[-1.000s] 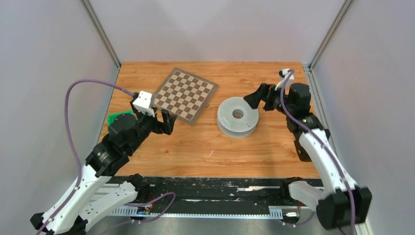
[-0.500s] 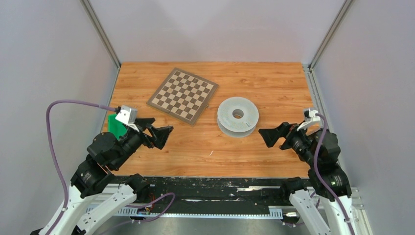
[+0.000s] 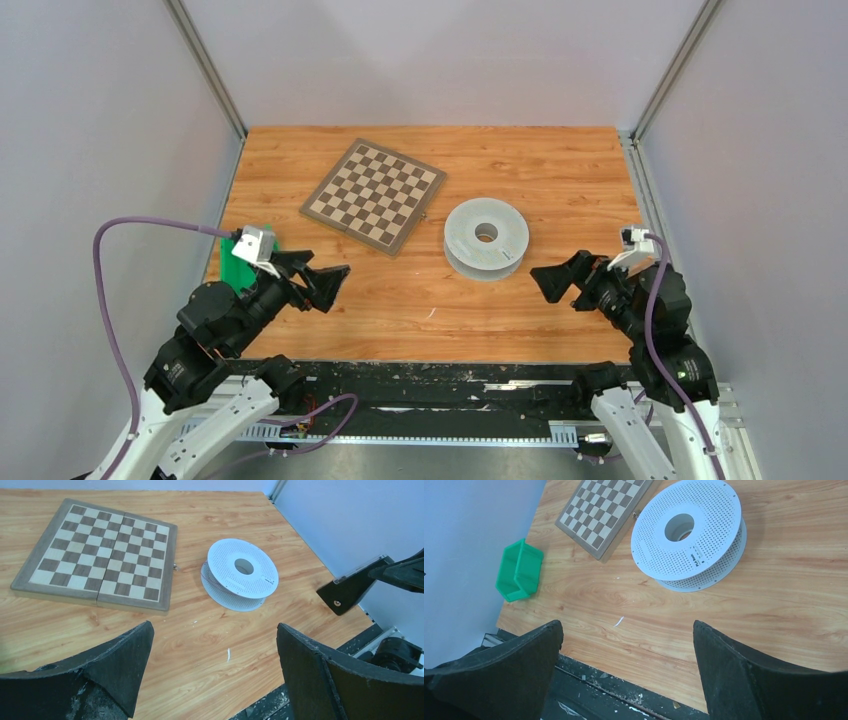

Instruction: Wrap the cables

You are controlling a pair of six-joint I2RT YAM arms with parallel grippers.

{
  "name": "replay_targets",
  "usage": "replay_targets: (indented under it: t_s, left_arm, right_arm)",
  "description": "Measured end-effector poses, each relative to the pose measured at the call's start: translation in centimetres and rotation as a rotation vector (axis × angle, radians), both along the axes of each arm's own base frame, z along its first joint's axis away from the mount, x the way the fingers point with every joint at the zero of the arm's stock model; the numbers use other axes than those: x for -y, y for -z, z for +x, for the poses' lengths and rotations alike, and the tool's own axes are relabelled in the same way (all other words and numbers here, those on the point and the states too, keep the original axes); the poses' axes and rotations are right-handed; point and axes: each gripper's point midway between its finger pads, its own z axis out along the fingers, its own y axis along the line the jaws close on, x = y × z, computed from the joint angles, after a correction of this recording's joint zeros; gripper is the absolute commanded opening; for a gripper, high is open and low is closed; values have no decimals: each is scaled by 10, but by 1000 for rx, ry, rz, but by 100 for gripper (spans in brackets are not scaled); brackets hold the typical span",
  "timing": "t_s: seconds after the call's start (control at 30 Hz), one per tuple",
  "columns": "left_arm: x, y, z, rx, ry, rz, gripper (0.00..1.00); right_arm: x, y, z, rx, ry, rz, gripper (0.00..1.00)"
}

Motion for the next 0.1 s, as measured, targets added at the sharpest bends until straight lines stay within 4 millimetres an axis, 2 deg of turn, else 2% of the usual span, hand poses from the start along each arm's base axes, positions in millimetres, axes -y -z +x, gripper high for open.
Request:
replay_targets:
  t_s: [0.1]
  left_arm:
    - [-1, 1, 0, -3, -3, 3, 100]
  right_arm:
    - [0, 0, 0, 0, 0, 0, 100]
